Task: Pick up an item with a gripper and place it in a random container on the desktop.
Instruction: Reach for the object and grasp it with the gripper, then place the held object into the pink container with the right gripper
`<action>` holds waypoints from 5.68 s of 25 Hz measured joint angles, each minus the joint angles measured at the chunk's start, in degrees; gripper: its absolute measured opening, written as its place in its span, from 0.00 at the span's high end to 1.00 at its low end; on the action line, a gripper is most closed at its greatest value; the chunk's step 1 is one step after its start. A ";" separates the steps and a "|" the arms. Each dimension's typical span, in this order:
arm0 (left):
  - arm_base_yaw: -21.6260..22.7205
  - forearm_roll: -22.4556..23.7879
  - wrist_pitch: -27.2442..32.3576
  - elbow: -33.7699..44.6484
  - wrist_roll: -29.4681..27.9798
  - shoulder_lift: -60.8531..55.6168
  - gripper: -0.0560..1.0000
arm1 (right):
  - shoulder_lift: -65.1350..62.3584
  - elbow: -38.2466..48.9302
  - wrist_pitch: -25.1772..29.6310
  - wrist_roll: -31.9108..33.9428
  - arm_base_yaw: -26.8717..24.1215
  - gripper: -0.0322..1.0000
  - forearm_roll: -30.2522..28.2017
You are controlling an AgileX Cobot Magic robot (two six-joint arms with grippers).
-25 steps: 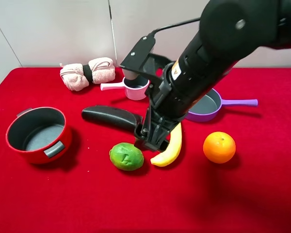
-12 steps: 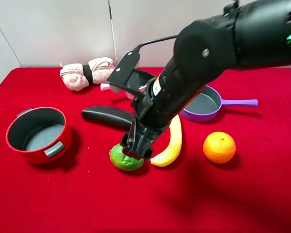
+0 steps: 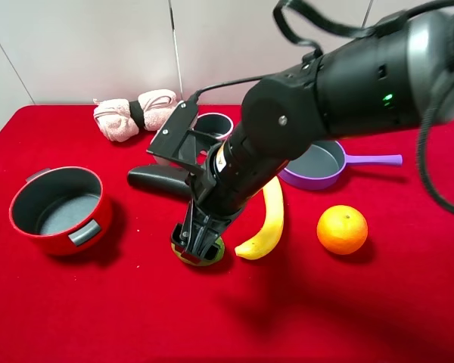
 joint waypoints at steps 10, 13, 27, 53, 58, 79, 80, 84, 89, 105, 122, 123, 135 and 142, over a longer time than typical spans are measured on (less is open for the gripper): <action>0.00 0.00 0.00 0.00 0.00 0.00 0.01 | 3.90 0.00 -1.66 0.00 0.00 0.30 0.01; 0.00 0.00 0.00 0.00 0.00 0.00 0.01 | 4.92 0.00 -2.31 0.00 0.00 0.30 0.01; 0.00 0.00 0.00 0.00 0.00 0.00 0.01 | 10.55 -0.04 -5.00 0.00 0.00 0.30 -0.77; 0.00 0.00 0.00 0.00 0.00 0.00 0.01 | 12.76 -0.06 -4.61 0.00 0.00 0.52 -0.40; 0.00 0.00 0.00 0.00 0.00 0.00 0.01 | 12.76 -0.31 -3.60 0.00 0.00 0.52 0.72; 0.00 0.00 0.00 0.00 0.00 0.00 0.01 | 12.76 -11.27 8.48 0.00 -0.16 0.52 0.19; 0.00 0.00 0.00 0.00 0.00 0.00 0.01 | 12.76 -12.06 9.31 0.00 -0.37 0.52 -0.23; 0.00 0.00 0.00 0.00 0.00 0.00 0.01 | 12.78 -15.52 13.15 0.00 -2.38 0.52 -2.14; 0.00 0.00 0.00 0.00 0.00 0.00 0.01 | 12.83 -19.70 16.75 -0.45 -5.09 0.52 -4.51; 0.00 0.00 0.00 0.00 0.00 0.00 0.01 | 16.25 -31.76 18.81 -8.30 -17.06 0.52 -4.88; 0.00 0.00 0.00 0.00 0.00 0.00 0.01 | 25.88 -46.40 18.17 -11.34 -21.69 0.52 -3.87; 0.00 0.00 0.00 0.00 0.00 0.00 0.01 | 26.26 -47.16 17.94 -11.60 -21.69 0.52 -3.49; 0.00 0.00 0.00 0.00 0.00 0.00 0.01 | 31.07 -52.90 14.94 -14.31 -21.69 0.52 2.40; 0.00 0.00 0.00 0.00 0.00 0.00 0.01 | 33.07 -53.28 13.33 -15.28 -21.69 0.52 3.10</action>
